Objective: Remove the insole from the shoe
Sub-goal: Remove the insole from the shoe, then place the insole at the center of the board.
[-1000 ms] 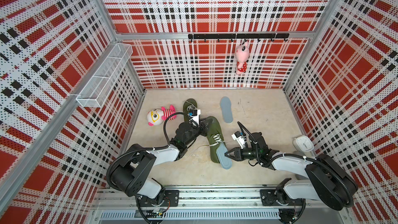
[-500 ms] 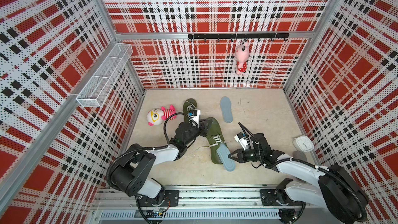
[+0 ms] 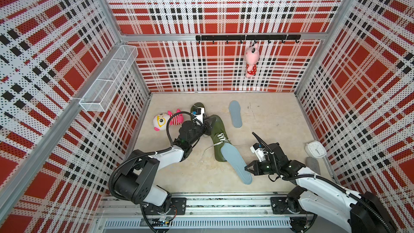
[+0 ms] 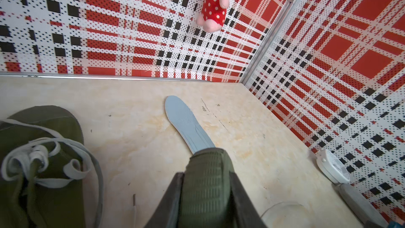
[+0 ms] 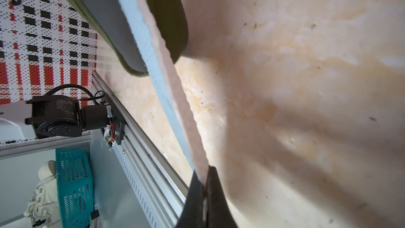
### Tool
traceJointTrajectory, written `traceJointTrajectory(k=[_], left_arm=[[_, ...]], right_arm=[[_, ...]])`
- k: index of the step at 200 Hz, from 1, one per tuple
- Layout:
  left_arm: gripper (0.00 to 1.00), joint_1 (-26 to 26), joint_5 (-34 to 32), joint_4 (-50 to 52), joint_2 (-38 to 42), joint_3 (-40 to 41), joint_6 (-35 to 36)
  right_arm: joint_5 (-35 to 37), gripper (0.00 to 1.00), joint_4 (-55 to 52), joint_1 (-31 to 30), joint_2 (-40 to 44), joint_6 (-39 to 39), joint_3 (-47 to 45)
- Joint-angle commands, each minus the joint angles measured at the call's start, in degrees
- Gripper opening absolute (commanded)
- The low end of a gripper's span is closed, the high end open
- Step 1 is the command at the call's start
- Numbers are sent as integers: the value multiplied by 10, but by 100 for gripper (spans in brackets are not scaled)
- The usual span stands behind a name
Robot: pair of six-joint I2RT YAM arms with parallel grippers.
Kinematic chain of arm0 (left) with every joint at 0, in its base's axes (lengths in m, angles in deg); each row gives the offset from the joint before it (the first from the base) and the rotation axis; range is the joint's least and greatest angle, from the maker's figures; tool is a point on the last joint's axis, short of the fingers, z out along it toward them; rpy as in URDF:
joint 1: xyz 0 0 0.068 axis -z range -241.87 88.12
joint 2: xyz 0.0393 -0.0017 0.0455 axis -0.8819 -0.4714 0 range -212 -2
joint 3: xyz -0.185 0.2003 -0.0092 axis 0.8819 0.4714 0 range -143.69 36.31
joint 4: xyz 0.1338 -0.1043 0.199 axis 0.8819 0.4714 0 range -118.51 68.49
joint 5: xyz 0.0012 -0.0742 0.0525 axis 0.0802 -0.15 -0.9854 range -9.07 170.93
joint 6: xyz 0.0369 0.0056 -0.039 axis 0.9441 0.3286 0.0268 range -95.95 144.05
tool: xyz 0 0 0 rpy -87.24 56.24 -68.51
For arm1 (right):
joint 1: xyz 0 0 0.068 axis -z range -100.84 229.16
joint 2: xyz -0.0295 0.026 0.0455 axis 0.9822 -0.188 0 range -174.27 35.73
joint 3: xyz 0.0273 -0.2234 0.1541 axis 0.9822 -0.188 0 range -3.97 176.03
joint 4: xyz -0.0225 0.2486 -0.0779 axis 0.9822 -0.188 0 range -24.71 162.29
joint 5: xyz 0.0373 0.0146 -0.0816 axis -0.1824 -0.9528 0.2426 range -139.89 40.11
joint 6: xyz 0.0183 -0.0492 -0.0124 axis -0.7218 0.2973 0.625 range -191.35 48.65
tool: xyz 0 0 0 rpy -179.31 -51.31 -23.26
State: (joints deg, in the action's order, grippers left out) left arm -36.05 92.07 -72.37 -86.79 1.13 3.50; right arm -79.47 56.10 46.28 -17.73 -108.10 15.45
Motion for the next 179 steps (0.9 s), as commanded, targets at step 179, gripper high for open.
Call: traceJointTrajectory(k=[179], left_arm=[[0,-82,136,128,254,-20,-43]], right_arm=[[-76,0,82,299,-348,175,316]])
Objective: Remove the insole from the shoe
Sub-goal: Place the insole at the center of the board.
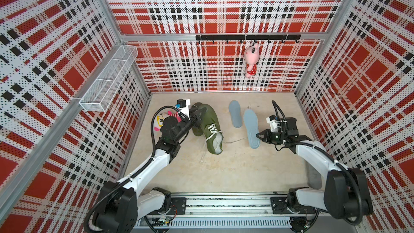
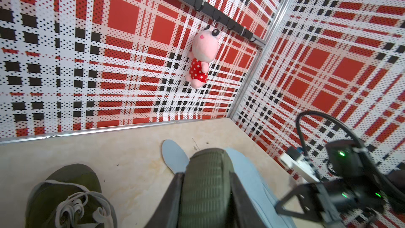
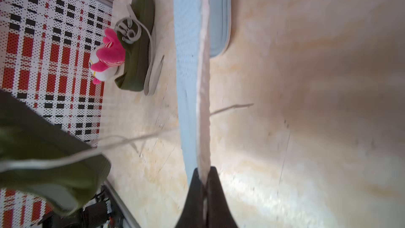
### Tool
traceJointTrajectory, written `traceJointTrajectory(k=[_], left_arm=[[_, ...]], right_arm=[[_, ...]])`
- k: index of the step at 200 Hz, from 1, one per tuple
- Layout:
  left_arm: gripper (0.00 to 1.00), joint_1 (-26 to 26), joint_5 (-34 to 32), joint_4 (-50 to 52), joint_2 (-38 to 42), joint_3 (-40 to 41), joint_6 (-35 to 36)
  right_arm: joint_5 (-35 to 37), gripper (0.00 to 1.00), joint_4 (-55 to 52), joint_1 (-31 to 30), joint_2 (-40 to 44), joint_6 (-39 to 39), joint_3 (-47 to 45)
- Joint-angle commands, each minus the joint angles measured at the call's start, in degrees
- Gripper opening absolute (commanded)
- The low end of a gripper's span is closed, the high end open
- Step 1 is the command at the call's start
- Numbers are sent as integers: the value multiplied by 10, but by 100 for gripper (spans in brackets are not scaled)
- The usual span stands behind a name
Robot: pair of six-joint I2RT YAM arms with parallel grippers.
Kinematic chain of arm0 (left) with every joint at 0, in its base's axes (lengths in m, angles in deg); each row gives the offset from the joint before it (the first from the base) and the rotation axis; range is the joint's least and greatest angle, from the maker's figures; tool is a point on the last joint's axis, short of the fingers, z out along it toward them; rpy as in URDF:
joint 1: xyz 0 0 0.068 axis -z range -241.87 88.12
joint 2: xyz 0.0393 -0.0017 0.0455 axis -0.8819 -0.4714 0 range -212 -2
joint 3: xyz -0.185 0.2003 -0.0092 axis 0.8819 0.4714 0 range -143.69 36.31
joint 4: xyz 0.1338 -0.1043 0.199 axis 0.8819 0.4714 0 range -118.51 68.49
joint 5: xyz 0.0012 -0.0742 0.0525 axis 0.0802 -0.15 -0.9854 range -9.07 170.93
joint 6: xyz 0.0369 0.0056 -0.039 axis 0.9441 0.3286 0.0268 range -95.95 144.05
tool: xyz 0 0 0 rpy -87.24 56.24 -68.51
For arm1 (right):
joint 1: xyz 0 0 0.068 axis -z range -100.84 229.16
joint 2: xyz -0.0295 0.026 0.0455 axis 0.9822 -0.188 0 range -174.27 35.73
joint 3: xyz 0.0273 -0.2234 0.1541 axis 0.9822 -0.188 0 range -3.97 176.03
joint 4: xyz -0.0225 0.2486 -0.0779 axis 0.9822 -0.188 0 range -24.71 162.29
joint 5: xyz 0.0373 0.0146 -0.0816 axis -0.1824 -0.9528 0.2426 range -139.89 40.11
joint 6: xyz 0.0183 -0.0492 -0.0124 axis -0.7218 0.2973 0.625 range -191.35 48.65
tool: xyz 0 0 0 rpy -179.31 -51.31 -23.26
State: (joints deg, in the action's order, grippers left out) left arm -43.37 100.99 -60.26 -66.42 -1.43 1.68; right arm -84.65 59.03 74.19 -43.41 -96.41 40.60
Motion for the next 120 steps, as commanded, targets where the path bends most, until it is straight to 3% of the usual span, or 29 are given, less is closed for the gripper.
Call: traceJointTrajectory(k=[1,59,120], left_arm=[[0,-9,48,8,53,6,-25],[0,-15,51,74,119,10,-9],[0,-17,56,87,127,12,-7]], right_arm=[[-25,0,54,20,-97,58,66],[-45,0,39,41,-351,51,286],[-90,0,30,42,-453,26,362]])
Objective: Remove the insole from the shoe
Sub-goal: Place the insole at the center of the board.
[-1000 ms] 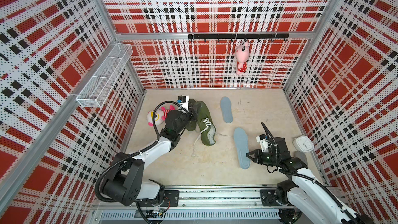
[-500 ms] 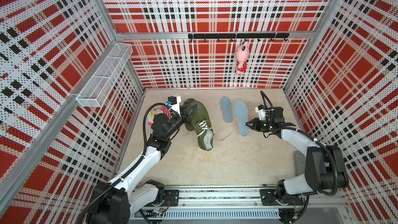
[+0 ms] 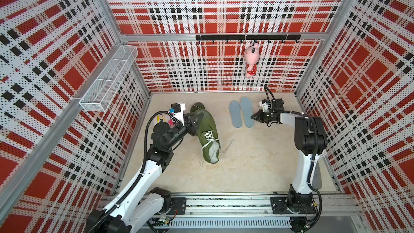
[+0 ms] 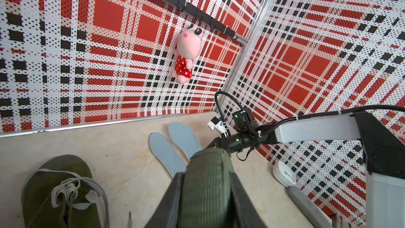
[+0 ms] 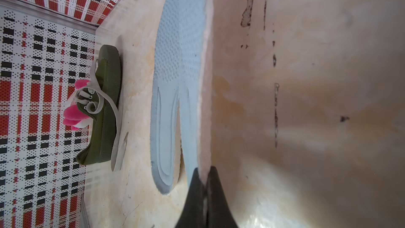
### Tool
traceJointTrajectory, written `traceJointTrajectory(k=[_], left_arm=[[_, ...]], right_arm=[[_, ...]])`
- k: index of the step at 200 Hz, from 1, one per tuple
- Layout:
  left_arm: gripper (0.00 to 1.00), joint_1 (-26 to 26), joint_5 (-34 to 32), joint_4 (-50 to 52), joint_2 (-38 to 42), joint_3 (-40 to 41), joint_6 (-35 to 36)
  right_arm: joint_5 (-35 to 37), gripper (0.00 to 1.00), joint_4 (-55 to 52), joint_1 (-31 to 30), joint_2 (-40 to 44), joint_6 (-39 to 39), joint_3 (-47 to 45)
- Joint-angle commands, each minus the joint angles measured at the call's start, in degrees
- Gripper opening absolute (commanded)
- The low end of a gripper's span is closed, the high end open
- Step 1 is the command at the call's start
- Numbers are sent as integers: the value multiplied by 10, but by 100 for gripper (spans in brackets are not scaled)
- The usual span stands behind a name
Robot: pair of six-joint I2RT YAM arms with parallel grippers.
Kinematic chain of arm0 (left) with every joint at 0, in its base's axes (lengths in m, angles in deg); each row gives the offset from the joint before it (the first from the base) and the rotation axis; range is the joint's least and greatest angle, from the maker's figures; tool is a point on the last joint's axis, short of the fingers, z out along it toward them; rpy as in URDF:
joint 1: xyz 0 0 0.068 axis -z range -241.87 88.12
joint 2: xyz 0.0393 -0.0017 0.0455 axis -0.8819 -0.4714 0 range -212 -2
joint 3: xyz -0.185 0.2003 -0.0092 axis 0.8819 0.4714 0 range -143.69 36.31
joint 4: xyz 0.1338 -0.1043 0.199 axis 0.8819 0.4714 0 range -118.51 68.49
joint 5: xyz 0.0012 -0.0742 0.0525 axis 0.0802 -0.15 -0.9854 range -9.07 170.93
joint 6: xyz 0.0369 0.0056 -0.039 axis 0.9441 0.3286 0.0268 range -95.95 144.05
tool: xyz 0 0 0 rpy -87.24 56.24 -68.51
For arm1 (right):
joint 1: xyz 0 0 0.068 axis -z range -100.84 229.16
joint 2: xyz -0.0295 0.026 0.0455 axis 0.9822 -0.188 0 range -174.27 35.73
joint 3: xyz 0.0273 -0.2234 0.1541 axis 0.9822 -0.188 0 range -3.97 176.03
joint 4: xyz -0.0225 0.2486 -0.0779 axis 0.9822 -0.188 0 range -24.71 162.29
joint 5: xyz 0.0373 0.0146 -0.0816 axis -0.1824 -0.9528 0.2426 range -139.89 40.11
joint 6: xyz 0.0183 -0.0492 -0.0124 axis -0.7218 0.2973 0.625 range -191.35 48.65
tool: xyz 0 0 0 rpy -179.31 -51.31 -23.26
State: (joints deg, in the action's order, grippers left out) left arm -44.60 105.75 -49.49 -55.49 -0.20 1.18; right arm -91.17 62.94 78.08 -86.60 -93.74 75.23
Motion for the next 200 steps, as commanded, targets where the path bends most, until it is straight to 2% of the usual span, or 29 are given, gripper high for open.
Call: traceJointTrajectory(k=[1,42,105,130,165,200], left_arm=[[0,-5,8,-21,18,-1,-2],[0,-5,8,-19,19,-1,1],[0,-6,4,-8,24,-1,4],[0,-6,-2,-6,24,1,6],[0,-6,2,-12,6,-1,-10],[0,-4,4,-73,-24,9,-66]], right_arm=[[-24,0,-10,3,-21,0,15],[-13,0,-24,3,-41,-2,19],[39,39,-30,4,-22,-4,16],[72,48,-43,4,6,9,14],[165,58,-61,4,111,42,-30],[151,61,15,1,287,22,-156]])
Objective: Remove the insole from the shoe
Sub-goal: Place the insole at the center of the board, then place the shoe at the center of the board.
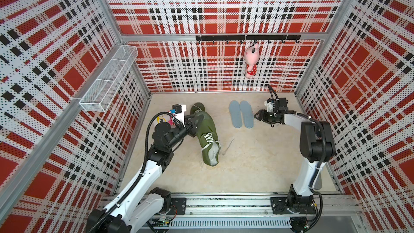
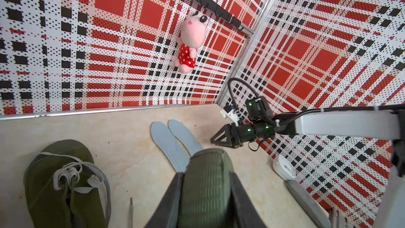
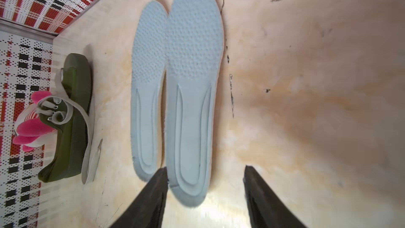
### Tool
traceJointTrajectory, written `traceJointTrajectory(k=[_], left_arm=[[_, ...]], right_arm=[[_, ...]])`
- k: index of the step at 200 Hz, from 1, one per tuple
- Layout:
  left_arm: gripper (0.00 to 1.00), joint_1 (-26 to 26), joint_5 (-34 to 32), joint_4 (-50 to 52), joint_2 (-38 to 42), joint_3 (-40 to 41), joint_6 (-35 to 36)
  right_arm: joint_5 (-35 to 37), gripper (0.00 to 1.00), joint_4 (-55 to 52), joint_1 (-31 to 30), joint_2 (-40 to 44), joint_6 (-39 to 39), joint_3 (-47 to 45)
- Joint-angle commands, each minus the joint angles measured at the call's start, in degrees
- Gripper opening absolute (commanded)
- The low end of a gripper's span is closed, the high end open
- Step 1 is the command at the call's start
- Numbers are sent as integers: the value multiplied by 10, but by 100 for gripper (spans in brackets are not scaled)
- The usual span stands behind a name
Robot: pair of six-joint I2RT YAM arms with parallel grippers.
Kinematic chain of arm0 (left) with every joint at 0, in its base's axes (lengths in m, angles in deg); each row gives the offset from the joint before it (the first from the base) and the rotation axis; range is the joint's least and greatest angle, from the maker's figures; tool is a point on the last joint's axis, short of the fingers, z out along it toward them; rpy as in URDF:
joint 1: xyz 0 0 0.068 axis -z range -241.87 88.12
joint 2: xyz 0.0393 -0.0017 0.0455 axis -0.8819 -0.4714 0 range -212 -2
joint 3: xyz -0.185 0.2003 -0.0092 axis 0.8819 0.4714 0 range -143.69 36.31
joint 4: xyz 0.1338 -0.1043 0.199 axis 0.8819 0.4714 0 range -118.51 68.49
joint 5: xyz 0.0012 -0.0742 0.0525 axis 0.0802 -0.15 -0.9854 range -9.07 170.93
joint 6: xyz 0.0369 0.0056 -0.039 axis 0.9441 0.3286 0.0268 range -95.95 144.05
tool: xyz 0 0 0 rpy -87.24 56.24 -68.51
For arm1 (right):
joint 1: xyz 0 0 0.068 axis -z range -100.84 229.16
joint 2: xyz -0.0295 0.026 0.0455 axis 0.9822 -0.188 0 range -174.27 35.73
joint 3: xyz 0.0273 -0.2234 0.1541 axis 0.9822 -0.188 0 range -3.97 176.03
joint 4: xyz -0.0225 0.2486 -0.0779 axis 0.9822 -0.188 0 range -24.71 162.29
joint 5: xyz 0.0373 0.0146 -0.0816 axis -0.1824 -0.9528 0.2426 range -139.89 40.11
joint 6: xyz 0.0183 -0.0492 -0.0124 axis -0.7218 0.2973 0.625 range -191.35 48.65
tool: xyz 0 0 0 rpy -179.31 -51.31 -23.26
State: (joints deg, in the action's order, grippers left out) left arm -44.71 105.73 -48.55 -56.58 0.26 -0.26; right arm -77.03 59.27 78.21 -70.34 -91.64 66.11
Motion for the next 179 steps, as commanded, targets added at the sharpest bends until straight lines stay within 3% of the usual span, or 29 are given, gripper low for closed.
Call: traceJointTrajectory(k=[1,28,43,82,128,179], left_arm=[[0,-3,4,-85,-15,4,-54],[0,-1,-19,-157,-55,17,-124],[0,0,-24,-193,-85,21,-155],[0,9,-22,-257,-158,14,-196],[0,28,-38,-267,-207,-1,-196],[0,43,-61,-267,-227,-2,-195]], right_arm=[[8,61,55,-1,130,-1,-69],[-3,70,116,-38,271,-32,-164],[20,78,121,-94,334,-29,-191],[61,83,143,-246,422,-25,-227],[168,88,113,-409,387,3,-192],[242,85,92,-482,295,6,-142]])
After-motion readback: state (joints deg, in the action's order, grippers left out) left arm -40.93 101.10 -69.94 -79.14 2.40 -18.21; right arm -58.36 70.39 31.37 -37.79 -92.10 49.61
